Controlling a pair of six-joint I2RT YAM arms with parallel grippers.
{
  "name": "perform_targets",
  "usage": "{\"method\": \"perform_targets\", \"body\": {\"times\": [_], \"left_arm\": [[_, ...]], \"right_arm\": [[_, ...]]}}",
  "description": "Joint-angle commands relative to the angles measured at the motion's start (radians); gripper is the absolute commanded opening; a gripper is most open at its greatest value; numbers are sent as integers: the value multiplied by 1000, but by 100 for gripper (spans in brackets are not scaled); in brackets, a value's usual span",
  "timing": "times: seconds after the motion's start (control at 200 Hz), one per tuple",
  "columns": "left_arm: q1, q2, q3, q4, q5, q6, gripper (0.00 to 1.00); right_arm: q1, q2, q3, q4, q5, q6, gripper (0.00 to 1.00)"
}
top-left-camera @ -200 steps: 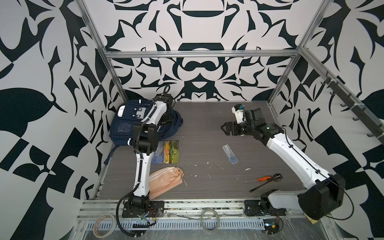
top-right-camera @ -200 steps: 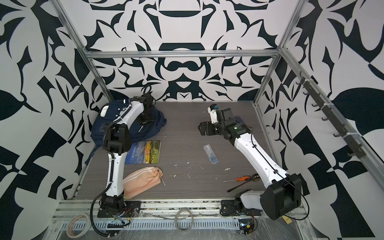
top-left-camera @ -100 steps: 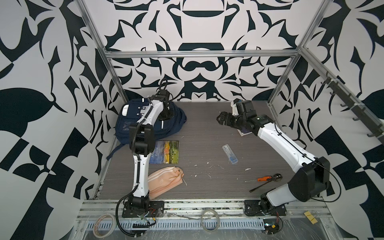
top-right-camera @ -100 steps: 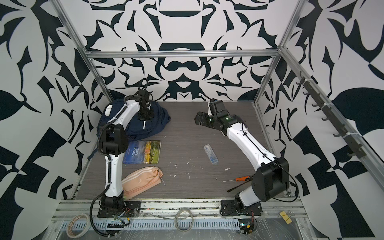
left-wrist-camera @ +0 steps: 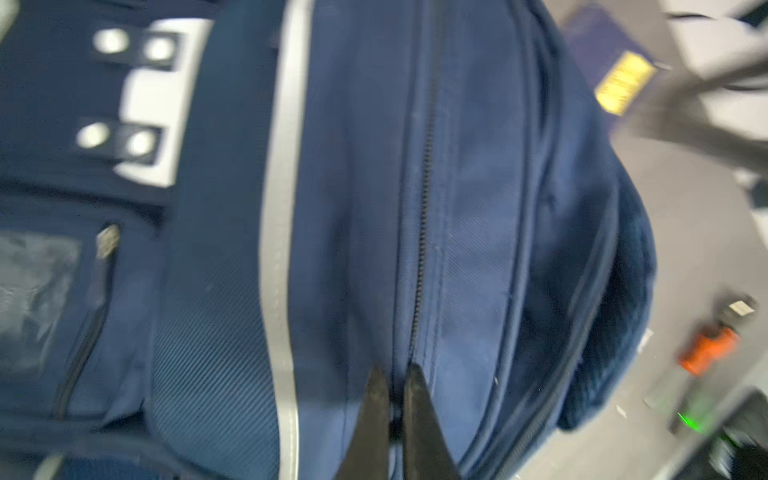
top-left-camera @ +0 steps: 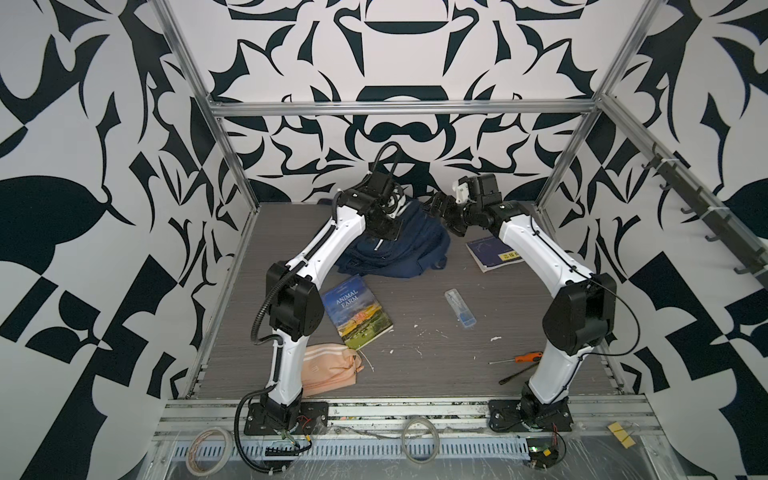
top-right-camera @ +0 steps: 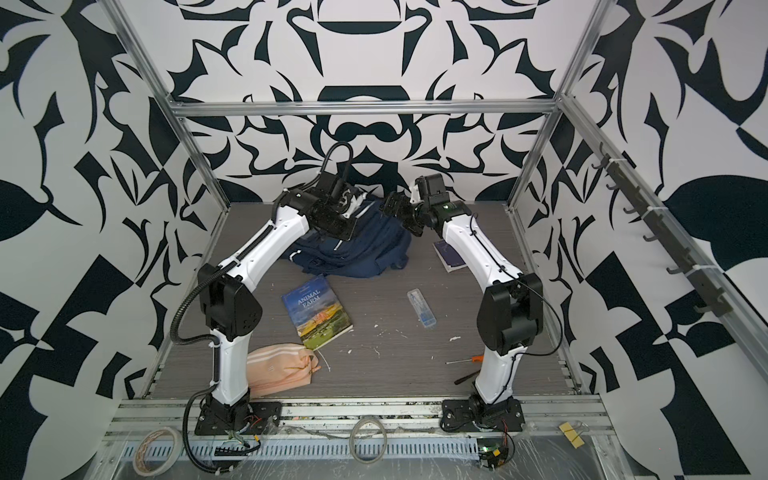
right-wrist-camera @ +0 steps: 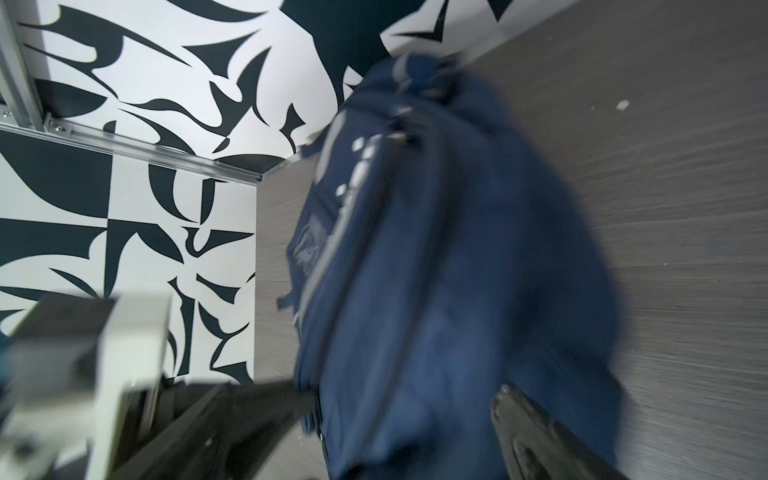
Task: Pack the student bag
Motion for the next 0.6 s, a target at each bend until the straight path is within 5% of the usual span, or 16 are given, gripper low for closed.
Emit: {"method": "perform_targets", "body": {"times": [0.0,0.215,0.475,0.595], "left_arm": [[5,-37,17,42,33,33,0],[-3,-23,54,-26,46,61,0],[-30,-267,-446,92,-6,55,0],[-29,-314,-546,75,-83,21,6]], "right_arm": [[-19,0,-7,2,-94,-8,100],[-64,-46,-159,18,-146,-31,100],[-90,-90,-264,0,-164,-195,97],[-90,-79,-315,61,-184,-225,92]]}}
